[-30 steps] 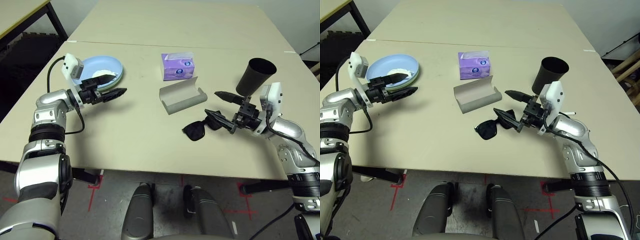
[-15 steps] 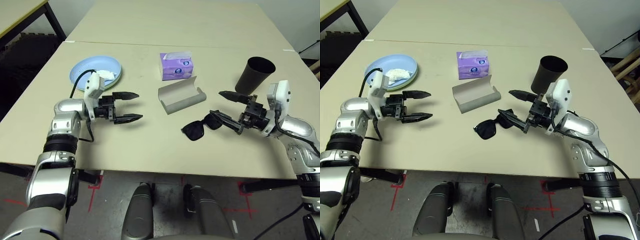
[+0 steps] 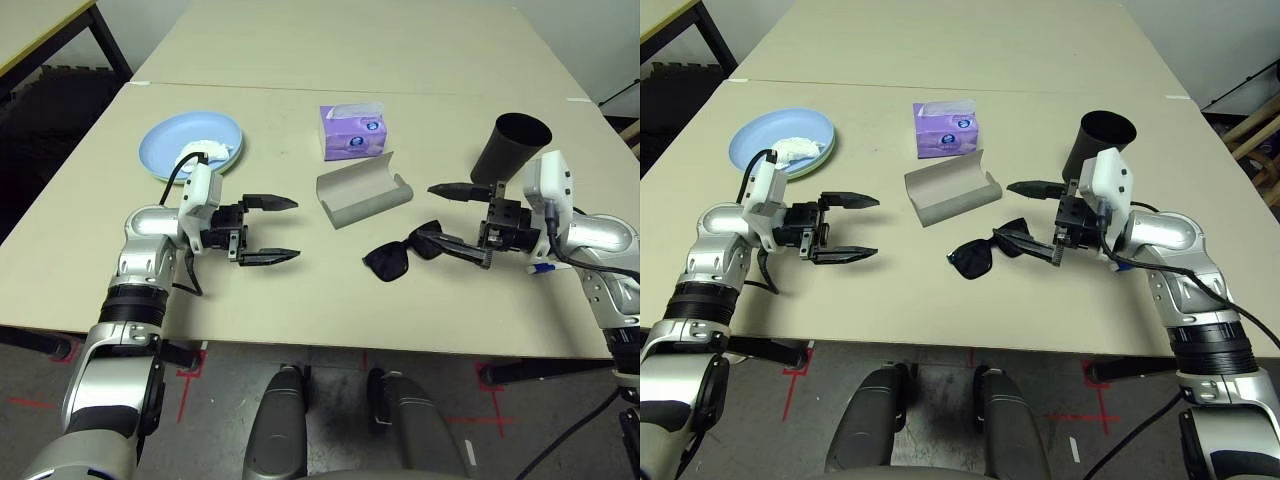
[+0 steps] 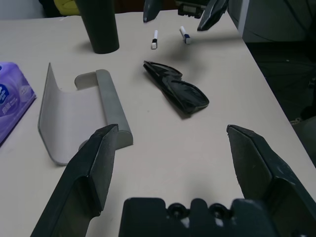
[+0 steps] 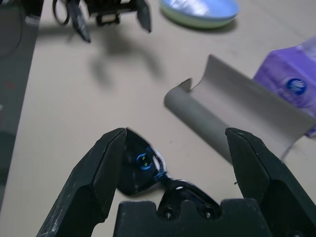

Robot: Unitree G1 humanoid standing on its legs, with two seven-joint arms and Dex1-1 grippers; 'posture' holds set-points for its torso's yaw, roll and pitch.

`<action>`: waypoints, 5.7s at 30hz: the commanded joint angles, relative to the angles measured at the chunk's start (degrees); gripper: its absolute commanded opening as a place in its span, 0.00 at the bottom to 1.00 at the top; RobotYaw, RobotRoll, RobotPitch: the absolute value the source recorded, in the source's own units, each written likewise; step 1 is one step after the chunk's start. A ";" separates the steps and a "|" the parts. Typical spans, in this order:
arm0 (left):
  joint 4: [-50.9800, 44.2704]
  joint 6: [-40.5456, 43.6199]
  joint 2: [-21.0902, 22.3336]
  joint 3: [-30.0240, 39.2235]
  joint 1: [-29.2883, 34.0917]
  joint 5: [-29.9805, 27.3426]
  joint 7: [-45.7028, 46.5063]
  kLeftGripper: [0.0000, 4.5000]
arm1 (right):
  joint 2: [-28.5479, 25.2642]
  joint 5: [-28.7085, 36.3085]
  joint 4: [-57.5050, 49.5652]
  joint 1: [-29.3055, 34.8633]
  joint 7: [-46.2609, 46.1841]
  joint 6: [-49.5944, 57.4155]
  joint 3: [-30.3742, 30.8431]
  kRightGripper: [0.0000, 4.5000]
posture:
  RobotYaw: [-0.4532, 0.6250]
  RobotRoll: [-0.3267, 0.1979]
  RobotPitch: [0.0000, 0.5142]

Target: Organize and tidy the items on the table.

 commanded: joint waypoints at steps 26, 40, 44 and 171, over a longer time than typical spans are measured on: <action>-3.99 -0.34 -0.65 -1.39 3.57 -0.89 4.45 0.99 | -9.85 -26.46 -4.52 -18.98 13.03 3.68 21.20 1.00 | 0.63 0.62 0.42; -3.66 -0.84 -0.61 -1.87 3.05 -0.85 3.51 0.99 | -7.23 -33.85 -3.73 -23.21 14.74 -1.71 24.33 1.00 | 0.63 0.62 0.41; -3.93 -0.64 -0.62 -2.05 3.13 -0.68 3.71 0.99 | -7.08 -35.74 -3.86 -23.71 15.27 -2.72 24.99 1.00 | 0.64 0.62 0.41; -6.59 -0.63 2.62 -1.33 5.55 -0.64 8.81 1.00 | 14.27 -49.48 38.83 -50.61 6.25 -17.44 30.04 0.10 | 0.69 0.62 0.36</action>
